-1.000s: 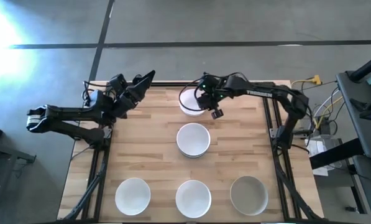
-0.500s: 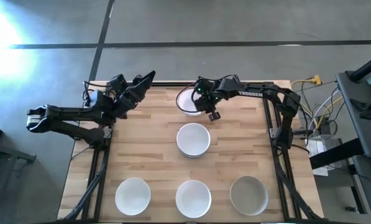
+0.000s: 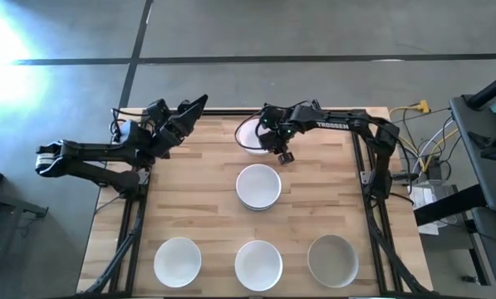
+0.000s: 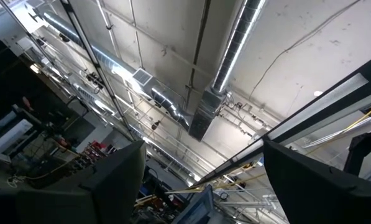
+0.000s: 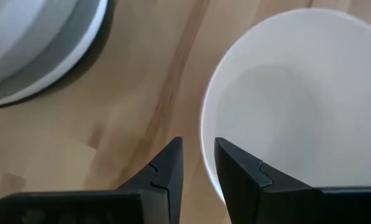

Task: Nest bowls inside each other
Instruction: Stack the white bowl on top of the white bowl

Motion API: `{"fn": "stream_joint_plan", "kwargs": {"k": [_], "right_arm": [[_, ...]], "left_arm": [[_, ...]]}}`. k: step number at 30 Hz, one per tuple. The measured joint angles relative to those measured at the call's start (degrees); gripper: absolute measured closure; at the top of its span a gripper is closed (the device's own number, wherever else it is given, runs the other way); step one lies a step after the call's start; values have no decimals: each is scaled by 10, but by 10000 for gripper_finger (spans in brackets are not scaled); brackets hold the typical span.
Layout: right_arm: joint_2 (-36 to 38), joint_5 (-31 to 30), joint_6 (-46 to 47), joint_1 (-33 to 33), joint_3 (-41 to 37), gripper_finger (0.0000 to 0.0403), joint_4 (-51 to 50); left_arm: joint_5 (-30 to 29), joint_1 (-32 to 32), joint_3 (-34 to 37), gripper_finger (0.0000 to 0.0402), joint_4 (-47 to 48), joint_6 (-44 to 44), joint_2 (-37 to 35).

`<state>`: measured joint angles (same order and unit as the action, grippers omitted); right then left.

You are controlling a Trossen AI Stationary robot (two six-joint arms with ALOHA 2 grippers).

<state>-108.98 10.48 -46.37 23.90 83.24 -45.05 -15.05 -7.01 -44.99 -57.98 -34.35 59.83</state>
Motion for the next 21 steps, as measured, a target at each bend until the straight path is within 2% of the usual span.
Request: {"fn": "stream_joint_plan", "kwargs": {"k": [10, 17, 21], "right_arm": [[-51, -25, -1, 1, 2, 316, 13], [-74, -31, 32, 1, 9, 318, 32], [-70, -32, 50, 1, 9, 343, 34]], "left_arm": [[0, 0, 0, 95, 0, -13, 0], [6, 0, 0, 95, 0, -14, 0], [13, 0, 0, 95, 0, -28, -1]]}}
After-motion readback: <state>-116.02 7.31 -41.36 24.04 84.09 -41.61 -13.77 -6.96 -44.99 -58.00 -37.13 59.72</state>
